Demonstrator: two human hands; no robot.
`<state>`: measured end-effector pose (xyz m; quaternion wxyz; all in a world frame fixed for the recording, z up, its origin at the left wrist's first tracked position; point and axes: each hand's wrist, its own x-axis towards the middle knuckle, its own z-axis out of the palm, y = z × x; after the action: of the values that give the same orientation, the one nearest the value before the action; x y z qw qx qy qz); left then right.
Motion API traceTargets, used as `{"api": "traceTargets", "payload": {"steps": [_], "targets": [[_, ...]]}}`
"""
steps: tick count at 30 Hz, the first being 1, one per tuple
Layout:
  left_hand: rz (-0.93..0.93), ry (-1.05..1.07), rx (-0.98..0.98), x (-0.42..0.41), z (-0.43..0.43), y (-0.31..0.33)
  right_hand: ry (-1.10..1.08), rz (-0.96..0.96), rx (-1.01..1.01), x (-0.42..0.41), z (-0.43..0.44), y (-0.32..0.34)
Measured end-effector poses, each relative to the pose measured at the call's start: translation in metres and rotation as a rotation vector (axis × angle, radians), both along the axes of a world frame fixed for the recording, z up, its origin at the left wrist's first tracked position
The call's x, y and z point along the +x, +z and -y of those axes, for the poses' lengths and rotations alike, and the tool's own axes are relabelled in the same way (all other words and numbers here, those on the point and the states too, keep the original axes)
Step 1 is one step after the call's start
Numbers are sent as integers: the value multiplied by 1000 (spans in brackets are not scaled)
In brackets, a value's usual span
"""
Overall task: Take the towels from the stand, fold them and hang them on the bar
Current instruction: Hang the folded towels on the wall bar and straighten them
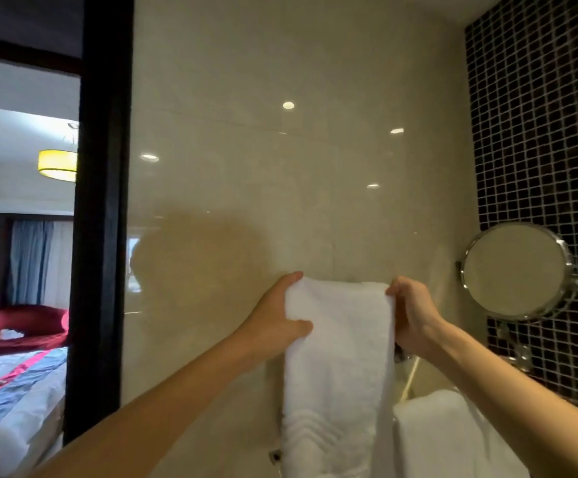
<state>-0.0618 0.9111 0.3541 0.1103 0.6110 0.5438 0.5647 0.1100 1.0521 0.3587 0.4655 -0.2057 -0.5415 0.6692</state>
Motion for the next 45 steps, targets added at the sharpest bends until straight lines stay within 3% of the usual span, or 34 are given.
{"api": "traceTargets", "payload": {"steps": [13, 18, 23, 25, 27, 31, 38, 42, 45], "targets": [[241, 27, -381, 7, -37, -78, -72, 582, -117, 18, -51, -73], [120, 131, -480, 19, -53, -87, -162, 682, -60, 37, -51, -89], [-122, 285, -606, 30, -64, -90, -191, 679, 9, 38, -49, -103], [-215, 412, -616, 32, -64, -90, -209, 692, 43, 35, -48, -109], [-254, 380, -580, 31, -62, -93, -212, 718, 94, 32, -47, -114], [-461, 289, -546, 30, -52, -109, -281, 828, 255, 26, -45, -126], [-989, 453, -368, 34, -46, -139, -460, 1192, 804, 18, -38, -151], [-1130, 519, -307, 34, -44, -143, -565, 1178, 1096, 21, -28, -166], [-1149, 513, -286, 37, -44, -145, -454, 1106, 1335, 23, -20, -174]]}}
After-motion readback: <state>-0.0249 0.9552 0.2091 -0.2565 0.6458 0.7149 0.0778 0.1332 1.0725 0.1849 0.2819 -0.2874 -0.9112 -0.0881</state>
